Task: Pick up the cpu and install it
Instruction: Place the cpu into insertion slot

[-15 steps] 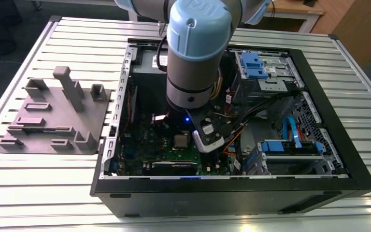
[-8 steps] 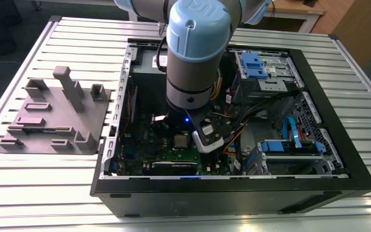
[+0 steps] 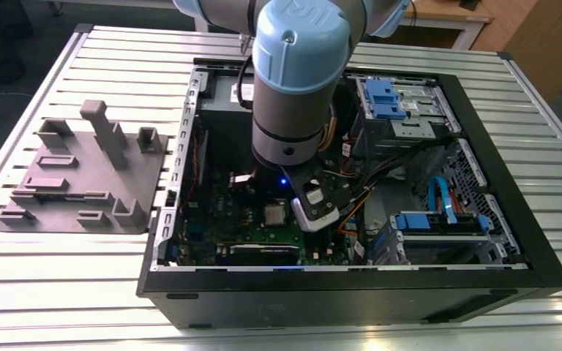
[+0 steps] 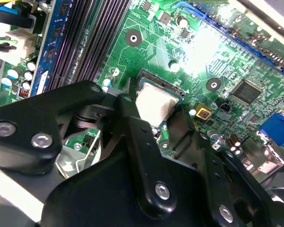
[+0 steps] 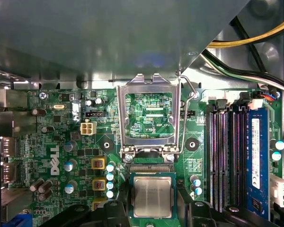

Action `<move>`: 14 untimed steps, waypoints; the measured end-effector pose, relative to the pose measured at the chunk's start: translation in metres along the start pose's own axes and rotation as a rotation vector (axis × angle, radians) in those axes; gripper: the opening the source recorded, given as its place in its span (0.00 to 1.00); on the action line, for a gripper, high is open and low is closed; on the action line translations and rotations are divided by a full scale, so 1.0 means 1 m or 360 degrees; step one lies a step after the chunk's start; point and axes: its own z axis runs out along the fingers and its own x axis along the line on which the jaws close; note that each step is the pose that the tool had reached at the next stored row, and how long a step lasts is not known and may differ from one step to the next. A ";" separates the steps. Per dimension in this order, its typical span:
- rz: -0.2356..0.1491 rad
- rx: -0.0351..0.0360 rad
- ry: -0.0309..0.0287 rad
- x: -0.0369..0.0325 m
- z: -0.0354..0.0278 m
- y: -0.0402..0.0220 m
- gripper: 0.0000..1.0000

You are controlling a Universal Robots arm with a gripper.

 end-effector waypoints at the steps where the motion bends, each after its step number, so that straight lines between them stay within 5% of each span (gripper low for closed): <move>1: 0.0000 0.0000 -0.00001 -0.0002 0.0001 0.0000 0.54; 4: 0.0000 0.0000 0.00000 -0.0002 0.0002 0.0000 0.61; 14: 0.0000 -0.0001 0.00000 -0.0003 0.0007 0.0001 0.59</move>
